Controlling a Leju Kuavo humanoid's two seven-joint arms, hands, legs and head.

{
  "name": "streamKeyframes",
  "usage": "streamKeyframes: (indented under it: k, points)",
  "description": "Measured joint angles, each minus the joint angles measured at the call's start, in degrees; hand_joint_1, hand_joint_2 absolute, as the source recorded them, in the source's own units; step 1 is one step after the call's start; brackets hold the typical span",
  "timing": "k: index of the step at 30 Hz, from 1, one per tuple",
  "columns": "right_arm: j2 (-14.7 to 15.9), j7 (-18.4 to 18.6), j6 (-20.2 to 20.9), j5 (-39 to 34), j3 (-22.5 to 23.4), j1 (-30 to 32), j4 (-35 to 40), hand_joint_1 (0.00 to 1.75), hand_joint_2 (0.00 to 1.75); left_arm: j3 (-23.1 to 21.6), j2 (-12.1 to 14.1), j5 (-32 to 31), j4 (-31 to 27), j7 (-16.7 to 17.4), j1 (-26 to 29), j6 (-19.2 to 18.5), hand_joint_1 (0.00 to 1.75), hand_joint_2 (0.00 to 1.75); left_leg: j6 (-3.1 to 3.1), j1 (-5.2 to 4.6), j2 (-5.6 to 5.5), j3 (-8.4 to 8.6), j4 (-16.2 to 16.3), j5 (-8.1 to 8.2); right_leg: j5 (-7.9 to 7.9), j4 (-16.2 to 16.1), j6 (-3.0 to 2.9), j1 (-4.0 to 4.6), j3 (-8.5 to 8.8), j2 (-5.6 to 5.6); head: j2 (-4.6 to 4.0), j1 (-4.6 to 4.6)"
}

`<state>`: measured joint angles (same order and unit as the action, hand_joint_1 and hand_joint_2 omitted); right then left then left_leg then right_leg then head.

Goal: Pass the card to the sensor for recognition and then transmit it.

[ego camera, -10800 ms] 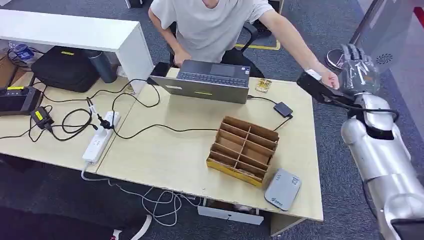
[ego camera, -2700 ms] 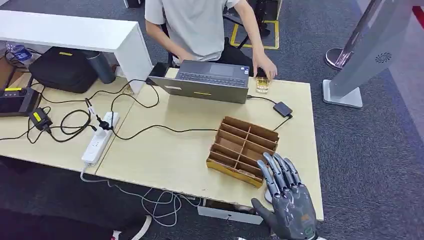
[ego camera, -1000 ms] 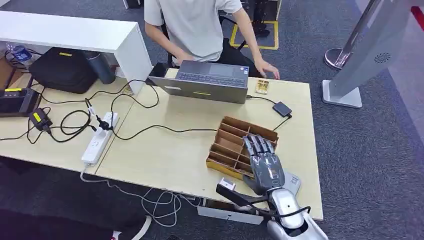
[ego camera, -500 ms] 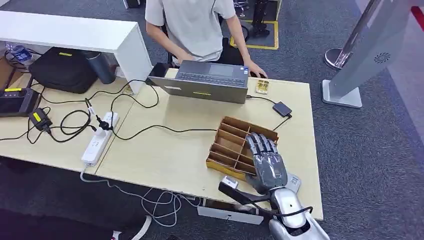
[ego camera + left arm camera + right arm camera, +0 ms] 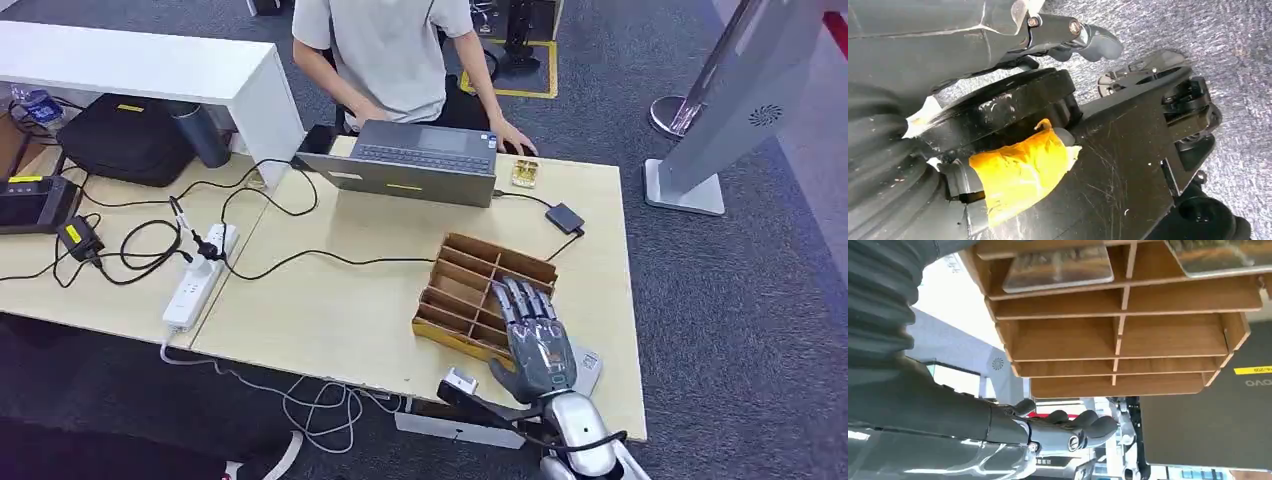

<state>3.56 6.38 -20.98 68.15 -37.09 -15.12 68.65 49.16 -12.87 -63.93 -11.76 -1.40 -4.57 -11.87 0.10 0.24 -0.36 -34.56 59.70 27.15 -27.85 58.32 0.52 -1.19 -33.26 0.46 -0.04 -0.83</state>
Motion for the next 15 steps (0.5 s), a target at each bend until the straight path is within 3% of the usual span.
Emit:
streamKeyframes:
  k: [15]
  points:
    - [1.95,-1.73,0.15,-2.19,0.28,6.08,6.08,0.00,1.75,0.02,0.00,0.46,0.00,-0.02,0.14,0.31,0.00,1.75,0.00,0.00,0.01,0.01,0.00,0.00,0.00,0.00,0.00,0.00,0.02,0.00,0.00,0.00]
